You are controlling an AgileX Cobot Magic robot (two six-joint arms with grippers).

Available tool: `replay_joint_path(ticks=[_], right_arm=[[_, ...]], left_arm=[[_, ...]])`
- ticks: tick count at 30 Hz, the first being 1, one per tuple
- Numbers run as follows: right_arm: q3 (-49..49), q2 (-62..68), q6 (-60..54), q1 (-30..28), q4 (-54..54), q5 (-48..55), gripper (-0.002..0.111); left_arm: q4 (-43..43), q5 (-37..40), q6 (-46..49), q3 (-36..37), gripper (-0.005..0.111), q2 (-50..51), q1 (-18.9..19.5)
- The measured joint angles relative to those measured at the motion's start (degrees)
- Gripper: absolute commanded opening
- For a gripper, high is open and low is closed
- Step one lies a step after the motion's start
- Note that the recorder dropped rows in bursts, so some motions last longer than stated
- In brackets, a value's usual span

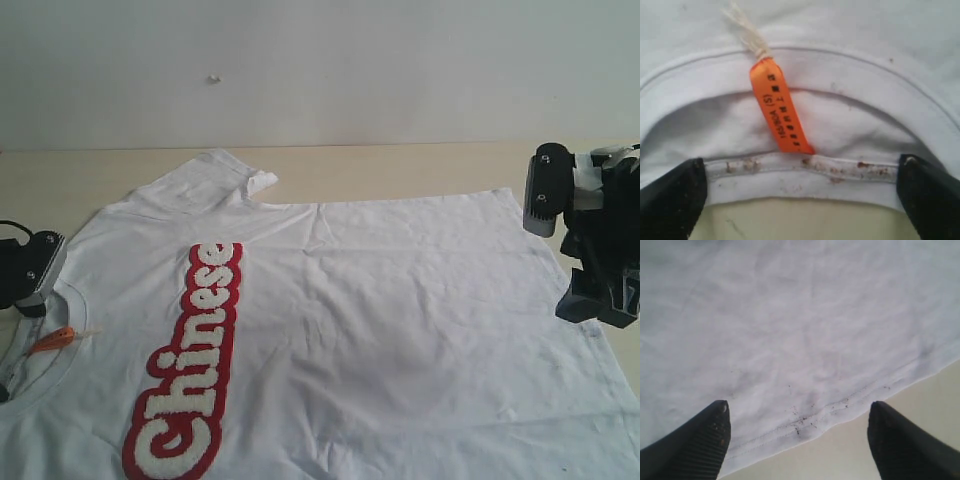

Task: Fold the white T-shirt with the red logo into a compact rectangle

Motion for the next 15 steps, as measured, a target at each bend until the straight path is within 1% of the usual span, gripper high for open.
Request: replay_joint_path(ticks=[10,15], right_arm=[[0.0,0.5,-2.6,0.0,0.0,-1.2,0.072],[0.0,3.0,-4.5,0.0,-0.6,-1.2,0.072]], left_arm=[[0.4,2.1,-2.2,-1.6,0.105,1.0,0.0],[0.4,2.3,-2.3,-1.7,0.105,1.0,0.0]])
